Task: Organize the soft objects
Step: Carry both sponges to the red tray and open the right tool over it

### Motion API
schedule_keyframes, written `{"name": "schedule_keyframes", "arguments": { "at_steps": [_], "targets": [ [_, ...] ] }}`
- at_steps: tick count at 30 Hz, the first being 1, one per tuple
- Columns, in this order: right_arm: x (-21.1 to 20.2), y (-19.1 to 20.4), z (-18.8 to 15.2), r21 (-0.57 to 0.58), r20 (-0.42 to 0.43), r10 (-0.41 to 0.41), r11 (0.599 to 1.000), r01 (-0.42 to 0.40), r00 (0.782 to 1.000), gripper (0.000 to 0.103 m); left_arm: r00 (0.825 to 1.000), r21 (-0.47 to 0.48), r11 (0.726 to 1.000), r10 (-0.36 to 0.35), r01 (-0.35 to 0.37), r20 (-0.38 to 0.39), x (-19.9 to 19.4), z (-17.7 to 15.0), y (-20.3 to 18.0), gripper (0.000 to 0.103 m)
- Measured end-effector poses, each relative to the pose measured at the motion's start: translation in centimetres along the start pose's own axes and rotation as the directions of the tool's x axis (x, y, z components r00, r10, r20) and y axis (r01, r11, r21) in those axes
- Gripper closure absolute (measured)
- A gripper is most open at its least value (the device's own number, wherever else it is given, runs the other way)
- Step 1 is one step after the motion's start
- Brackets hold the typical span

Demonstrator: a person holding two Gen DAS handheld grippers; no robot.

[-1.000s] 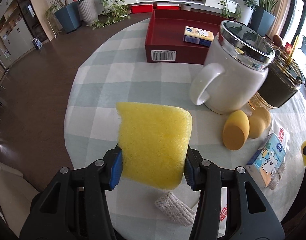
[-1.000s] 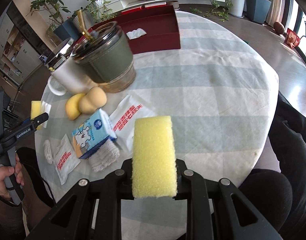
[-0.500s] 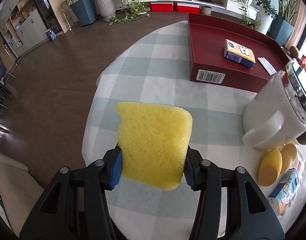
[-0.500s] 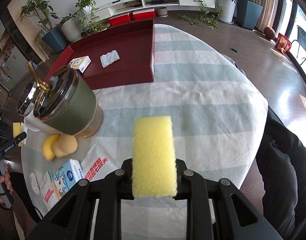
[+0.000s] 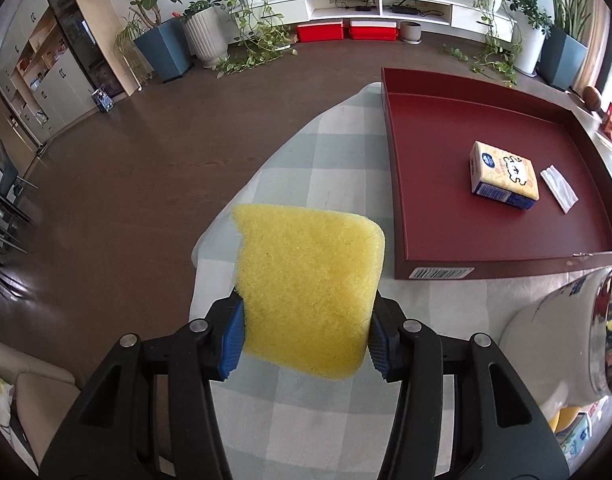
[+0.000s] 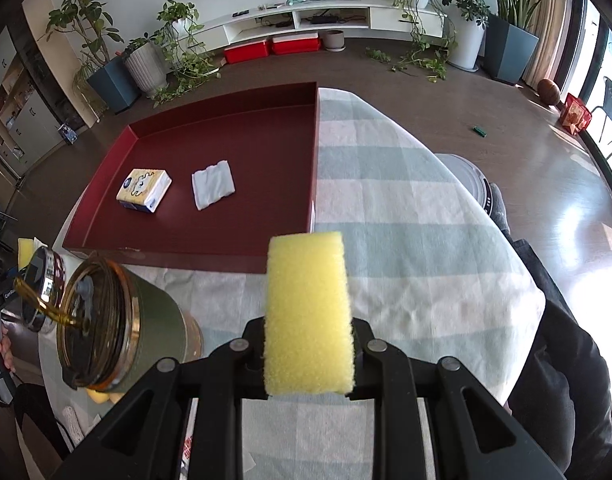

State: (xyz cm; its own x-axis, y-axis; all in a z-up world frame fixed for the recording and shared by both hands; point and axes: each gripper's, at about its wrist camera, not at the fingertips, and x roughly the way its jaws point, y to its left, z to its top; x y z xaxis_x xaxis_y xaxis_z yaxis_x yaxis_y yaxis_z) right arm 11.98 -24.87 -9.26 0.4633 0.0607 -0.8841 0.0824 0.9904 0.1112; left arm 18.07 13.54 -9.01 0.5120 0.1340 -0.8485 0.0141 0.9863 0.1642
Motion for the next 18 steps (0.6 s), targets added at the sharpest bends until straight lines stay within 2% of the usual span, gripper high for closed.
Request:
{"name": "schedule_keyframes", "arguments": {
  "at_steps": [11,18],
  "targets": [
    [3.1,3.4,5.8,-0.071,0.003,0.053,0.996,-0.053,0.999,0.078,0.997,0.126,0.991,-0.051,0.043,0.058,0.5,5.1,-5.6,0.055],
    [6.3,6.2,9.3,-0.145,-0.04,0.077,0.986,-0.082,0.996,0.078,0.99,0.242,0.963,-0.135,0.119,0.051,1.7,7.7,-10.3,0.055]
  ]
}}
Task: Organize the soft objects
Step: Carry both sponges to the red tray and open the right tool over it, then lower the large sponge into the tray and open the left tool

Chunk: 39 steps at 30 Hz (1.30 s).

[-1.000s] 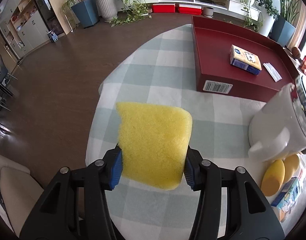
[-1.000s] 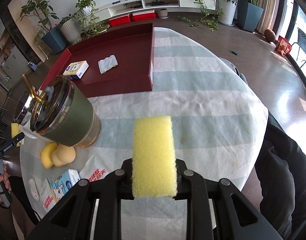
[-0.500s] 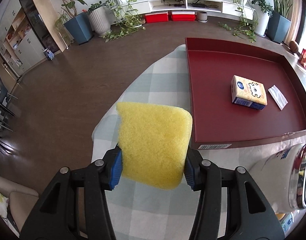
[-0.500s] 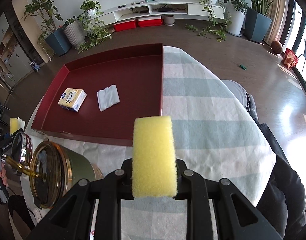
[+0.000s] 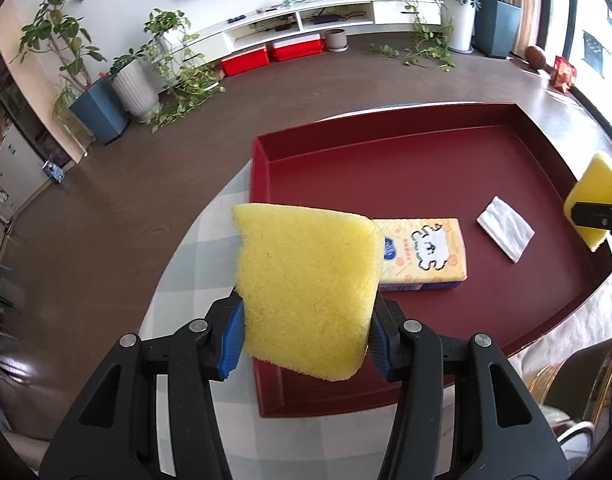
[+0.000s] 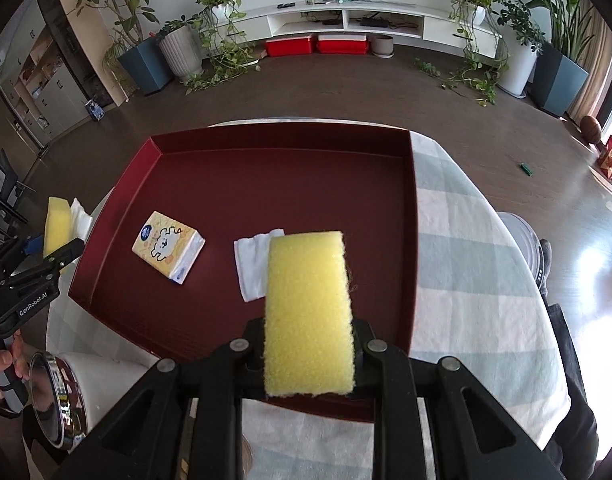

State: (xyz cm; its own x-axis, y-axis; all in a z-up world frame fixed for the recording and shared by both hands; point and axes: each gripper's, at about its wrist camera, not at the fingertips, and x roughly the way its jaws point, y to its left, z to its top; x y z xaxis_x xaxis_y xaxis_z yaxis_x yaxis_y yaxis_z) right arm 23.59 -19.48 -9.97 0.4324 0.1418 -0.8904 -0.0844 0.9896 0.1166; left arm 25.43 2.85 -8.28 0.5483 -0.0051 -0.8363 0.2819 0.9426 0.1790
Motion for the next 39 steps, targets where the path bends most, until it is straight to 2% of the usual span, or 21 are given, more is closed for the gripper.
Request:
{"name": "schedule_keyframes", "arguments": {
  "at_steps": [7,13,22,23,25,27,28,33,34,35,39],
  "targets": [
    [4.1,2.2,2.2,-0.065,-0.072,0.018,0.998,-0.023,0.997,0.078,0.999,0.101,0.994,-0.045,0.047,-0.027,2.7,1.8,-3.5,0.054],
    [6.2,3.3,2.8,-0.098,-0.119,0.043,0.994,-0.055,0.992,0.078,0.996,0.145,0.986,-0.071,0.078,-0.048,4.2,2.0,-5.2,0.052],
    [6.8,3.4,2.3,-0.108,-0.138,0.052,0.992,-0.067,0.989,0.077,0.994,0.145,0.983,-0.102,0.108,-0.048,4.1,1.8,-5.2,0.05],
    [6.8,3.4,2.4,-0.109,-0.139,0.05,0.992,-0.066,0.989,0.076,0.994,0.149,0.983,-0.103,0.109,-0.046,4.1,1.7,-5.2,0.048],
    [6.7,3.4,2.4,-0.105,-0.134,0.05,0.992,-0.065,0.99,0.058,0.994,0.158,0.982,-0.101,0.105,-0.032,3.9,1.6,-5.2,0.045],
    [6.8,3.7,2.6,-0.1,-0.119,0.042,0.993,-0.055,0.992,0.046,0.995,0.167,0.981,-0.102,0.102,-0.011,3.5,1.3,-5.4,0.043],
    [6.7,3.7,2.6,-0.102,-0.113,0.04,0.993,-0.051,0.993,0.043,0.995,0.167,0.981,-0.098,0.096,0.003,3.3,1.3,-5.3,0.042],
    [5.9,3.5,2.8,-0.1,-0.099,0.037,0.994,-0.047,0.994,0.043,0.997,0.164,0.986,-0.054,0.043,0.062,2.1,1.5,-4.8,0.039],
    [5.7,3.4,2.9,-0.101,-0.096,0.037,0.994,-0.046,0.995,0.043,0.997,0.158,0.987,-0.047,0.036,0.067,1.9,1.5,-4.7,0.031],
    [5.5,3.3,2.9,-0.099,-0.092,0.035,0.994,-0.044,0.995,0.043,0.997,0.152,0.988,-0.036,0.025,0.075,1.6,1.5,-4.5,0.028],
    [4.6,2.8,3.0,-0.086,-0.072,0.033,0.996,-0.039,0.997,0.043,0.995,0.122,0.992,-0.023,0.011,0.1,0.6,2.2,-3.5,0.028]
  ]
}}
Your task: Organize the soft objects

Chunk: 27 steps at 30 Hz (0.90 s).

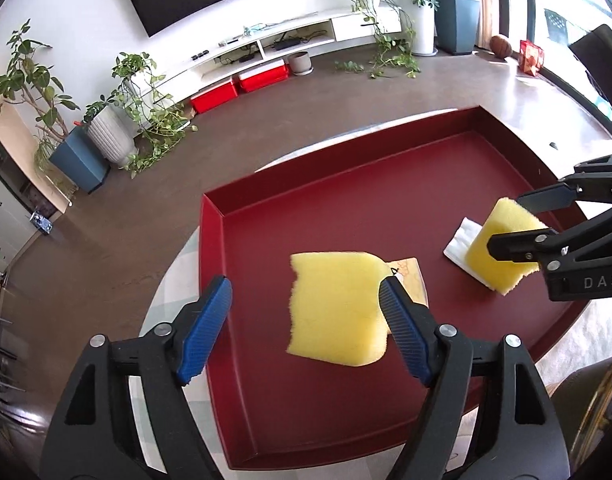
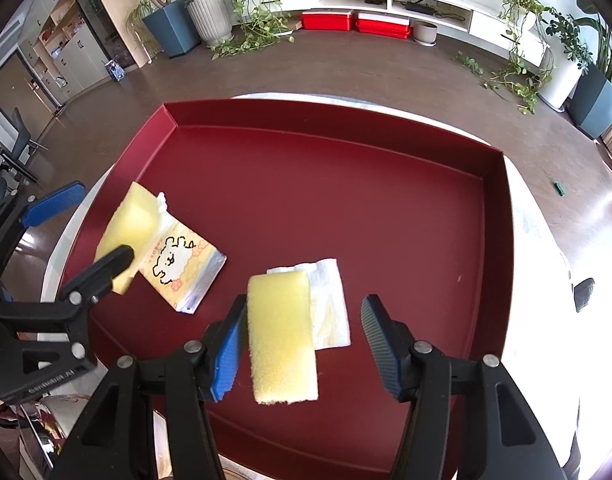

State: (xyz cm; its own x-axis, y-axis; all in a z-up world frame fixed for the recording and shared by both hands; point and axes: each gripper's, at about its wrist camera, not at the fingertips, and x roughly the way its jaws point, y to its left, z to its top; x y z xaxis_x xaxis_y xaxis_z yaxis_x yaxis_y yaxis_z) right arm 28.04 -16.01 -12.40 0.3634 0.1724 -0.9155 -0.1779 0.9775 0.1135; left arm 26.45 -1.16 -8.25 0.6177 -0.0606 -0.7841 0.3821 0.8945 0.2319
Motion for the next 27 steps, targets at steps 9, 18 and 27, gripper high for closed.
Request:
{"name": "schedule_keyframes", "arguments": {
  "at_steps": [9,18,27],
  "targets": [
    [-2.7,-1.6,-1.2,0.045,0.048,-0.013,0.999,0.011,0.999,0.043,0.999,-0.071,0.997,0.04,-0.038,0.027,-2.2,0.0,2.4,0.02],
    [-5.1,-3.9,-3.1,0.116,0.073,-0.03,0.993,0.022,0.997,0.043,0.996,-0.128,0.988,0.086,-0.083,0.013,-4.4,-1.7,4.7,0.02],
    [-7.5,-4.5,-7.0,0.14,0.077,-0.064,0.989,0.053,0.995,0.043,0.995,-0.184,0.978,0.099,-0.099,-0.008,-7.5,-4.9,6.7,0.02]
  ]
}}
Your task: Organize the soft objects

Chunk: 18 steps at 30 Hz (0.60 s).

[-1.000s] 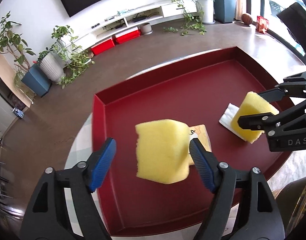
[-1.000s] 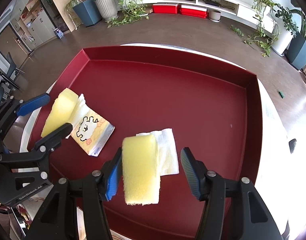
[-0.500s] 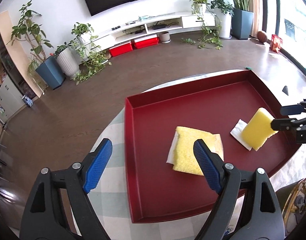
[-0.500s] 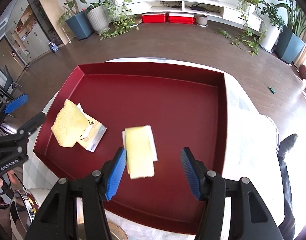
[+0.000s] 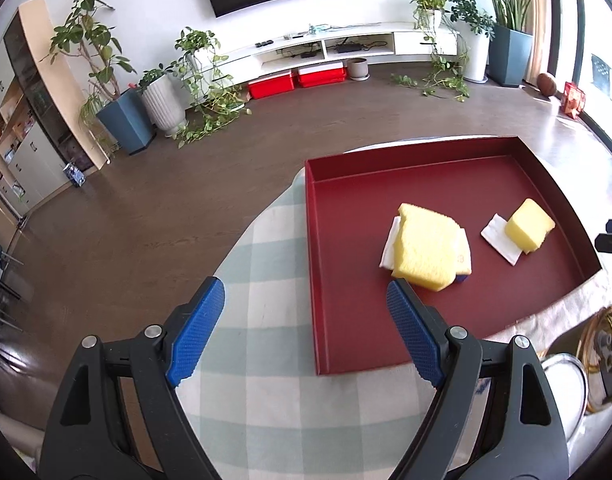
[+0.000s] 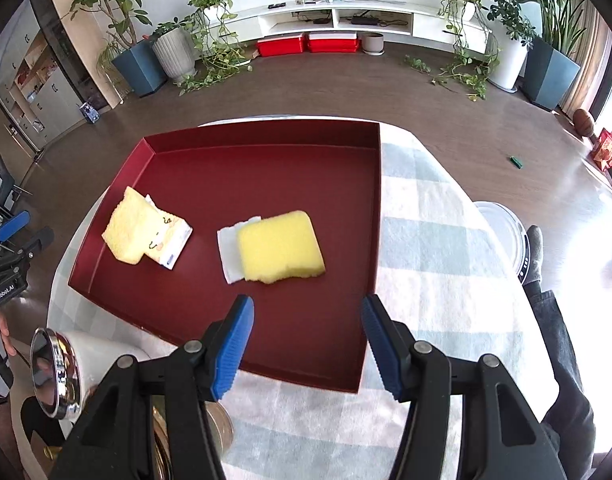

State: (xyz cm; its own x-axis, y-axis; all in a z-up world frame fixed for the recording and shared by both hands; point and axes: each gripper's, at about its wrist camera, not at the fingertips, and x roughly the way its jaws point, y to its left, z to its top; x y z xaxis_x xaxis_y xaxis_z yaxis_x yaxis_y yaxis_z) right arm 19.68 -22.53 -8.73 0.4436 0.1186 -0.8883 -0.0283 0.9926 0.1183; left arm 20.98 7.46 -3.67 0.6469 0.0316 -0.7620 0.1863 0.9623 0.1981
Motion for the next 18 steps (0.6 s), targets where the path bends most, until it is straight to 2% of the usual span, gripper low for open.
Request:
{"name": "schedule_keyframes", "arguments": {
  "at_steps": [4,9,18],
  "targets": [
    [-1.3,-1.0,-2.6,0.034,-0.001,0.001,0.999,-0.001,1.0,0.043,1.0,-0.028,1.0,0.011,-0.012,-0.009,-1.6,-1.9,1.2,0.02],
    [-2.2,-1.9,-6.0,0.07,-0.019,0.001,0.998,0.0,1.0,0.043,0.998,-0.023,0.999,0.028,-0.03,-0.057,-2.5,-4.4,1.7,0.02],
    [-3.1,-2.3,-11.9,0.091,-0.054,-0.014,0.996,0.019,0.998,0.043,0.992,-0.058,0.998,0.022,-0.03,-0.121,-3.6,-9.7,2.4,0.02]
  ]
}}
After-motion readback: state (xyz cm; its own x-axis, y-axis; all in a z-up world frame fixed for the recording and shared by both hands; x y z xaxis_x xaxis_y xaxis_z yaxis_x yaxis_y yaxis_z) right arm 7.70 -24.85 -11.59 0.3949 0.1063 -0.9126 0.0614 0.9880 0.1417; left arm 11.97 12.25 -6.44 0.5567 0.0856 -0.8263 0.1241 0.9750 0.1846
